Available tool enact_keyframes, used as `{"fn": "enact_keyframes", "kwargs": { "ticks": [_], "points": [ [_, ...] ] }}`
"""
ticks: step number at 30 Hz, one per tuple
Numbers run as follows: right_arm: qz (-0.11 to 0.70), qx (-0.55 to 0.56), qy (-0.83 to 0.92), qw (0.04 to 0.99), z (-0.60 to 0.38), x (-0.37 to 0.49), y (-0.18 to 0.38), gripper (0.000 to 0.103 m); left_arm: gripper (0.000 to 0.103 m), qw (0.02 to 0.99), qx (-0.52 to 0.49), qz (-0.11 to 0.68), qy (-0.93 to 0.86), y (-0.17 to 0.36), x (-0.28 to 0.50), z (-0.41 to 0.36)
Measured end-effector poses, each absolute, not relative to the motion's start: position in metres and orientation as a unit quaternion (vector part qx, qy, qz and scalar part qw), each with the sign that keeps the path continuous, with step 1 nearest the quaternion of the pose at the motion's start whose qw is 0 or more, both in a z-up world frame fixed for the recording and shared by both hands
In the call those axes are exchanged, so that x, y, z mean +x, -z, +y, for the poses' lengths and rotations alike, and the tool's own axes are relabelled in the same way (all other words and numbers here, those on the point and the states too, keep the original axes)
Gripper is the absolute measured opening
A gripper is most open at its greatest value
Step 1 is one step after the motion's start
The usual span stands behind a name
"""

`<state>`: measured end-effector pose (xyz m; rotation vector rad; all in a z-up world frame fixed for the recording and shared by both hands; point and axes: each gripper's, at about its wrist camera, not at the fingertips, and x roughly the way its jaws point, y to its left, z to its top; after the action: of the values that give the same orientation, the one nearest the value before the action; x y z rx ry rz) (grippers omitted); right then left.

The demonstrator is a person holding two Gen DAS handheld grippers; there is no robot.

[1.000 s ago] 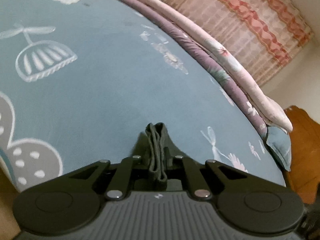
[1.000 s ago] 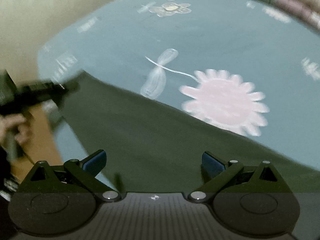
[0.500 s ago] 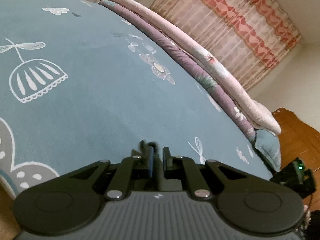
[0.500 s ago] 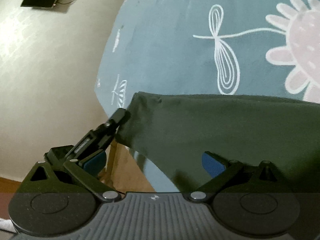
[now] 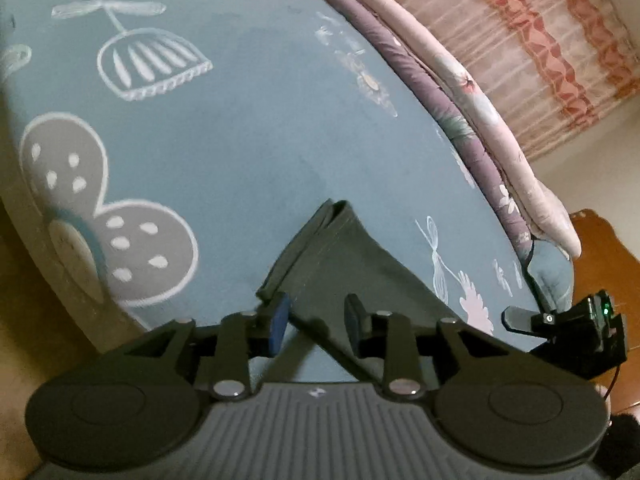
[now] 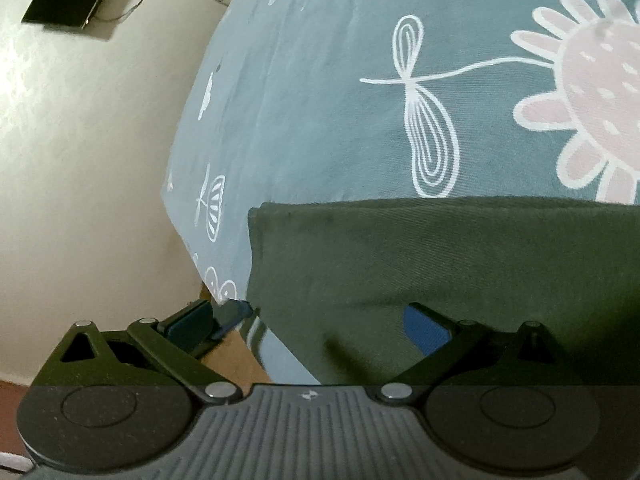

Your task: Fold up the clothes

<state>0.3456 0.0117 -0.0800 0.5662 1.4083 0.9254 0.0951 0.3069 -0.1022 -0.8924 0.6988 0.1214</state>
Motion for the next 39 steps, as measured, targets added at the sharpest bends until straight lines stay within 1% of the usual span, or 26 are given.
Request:
{"fn": "enact_keyframes", "kwargs": {
  "ticks": [1, 3, 5, 7, 9, 10, 12, 14, 15, 19, 22, 27, 29, 33, 39],
  "points": [
    [0.615, 0.249, -0.402, 0.631, 0.011, 0.345, 0.080, 0.103, 0.035, 0.838, -0.432, 0.330, -0.057, 0.103, 0.096, 0.308],
    [0.615, 0.254, -0.397, 0.632, 0.009, 0.343, 0.080, 0.103, 0.036, 0.829, -0.443, 0.335, -0.066, 0.100, 0.093, 0.309],
    [0.617, 0.241, -0.397, 0.635, 0.009, 0.340, 0.076, 0.103, 0.044, 0.834, -0.437, 0.328, -0.074, 0.096, 0.082, 0.307],
    [0.614, 0.211, -0.412, 0.639, 0.015, 0.337, 0.070, 0.103, 0.049, 0.829, -0.451, 0.323, -0.078, 0.099, 0.074, 0.310],
    [0.610, 0.175, -0.427, 0.644, 0.023, 0.334, 0.063, 0.103, 0.049, 0.815, -0.479, 0.317, -0.082, 0.104, 0.071, 0.318],
    [0.599, 0.138, -0.438, 0.656, 0.033, 0.332, 0.056, 0.103, 0.049, 0.812, -0.486, 0.311, -0.088, 0.103, 0.071, 0.321],
    [0.568, 0.046, -0.460, 0.681, 0.059, 0.324, 0.040, 0.103, 0.053, 0.814, -0.489, 0.300, -0.092, 0.099, 0.072, 0.325],
    [0.524, -0.061, -0.481, 0.700, 0.089, 0.309, 0.029, 0.103, 0.065, 0.817, -0.483, 0.298, -0.099, 0.094, 0.076, 0.328],
    [0.499, -0.111, -0.489, 0.707, 0.104, 0.299, 0.025, 0.103, 0.067, 0.819, -0.479, 0.299, -0.104, 0.092, 0.078, 0.329],
    [0.391, -0.296, -0.509, 0.707, 0.153, 0.256, 0.022, 0.103, 0.069, 0.809, -0.499, 0.294, -0.104, 0.090, 0.081, 0.332],
    [0.331, -0.372, -0.510, 0.701, 0.168, 0.229, 0.033, 0.103, 0.070, 0.792, -0.531, 0.286, -0.095, 0.096, 0.081, 0.333],
    [0.277, -0.458, -0.484, 0.692, 0.186, 0.208, 0.056, 0.103, 0.070, 0.766, -0.570, 0.285, -0.086, 0.108, 0.081, 0.332],
    [0.248, -0.482, -0.478, 0.692, 0.186, 0.201, 0.059, 0.103, 0.070, 0.756, -0.582, 0.289, -0.082, 0.114, 0.083, 0.330],
    [0.220, -0.504, -0.458, 0.698, 0.186, 0.200, 0.061, 0.103, 0.071, 0.741, -0.599, 0.295, -0.072, 0.122, 0.091, 0.324],
    [0.217, -0.494, -0.448, 0.713, 0.184, 0.208, 0.056, 0.103, 0.071, 0.734, -0.604, 0.304, -0.066, 0.129, 0.105, 0.316]
  ]
}}
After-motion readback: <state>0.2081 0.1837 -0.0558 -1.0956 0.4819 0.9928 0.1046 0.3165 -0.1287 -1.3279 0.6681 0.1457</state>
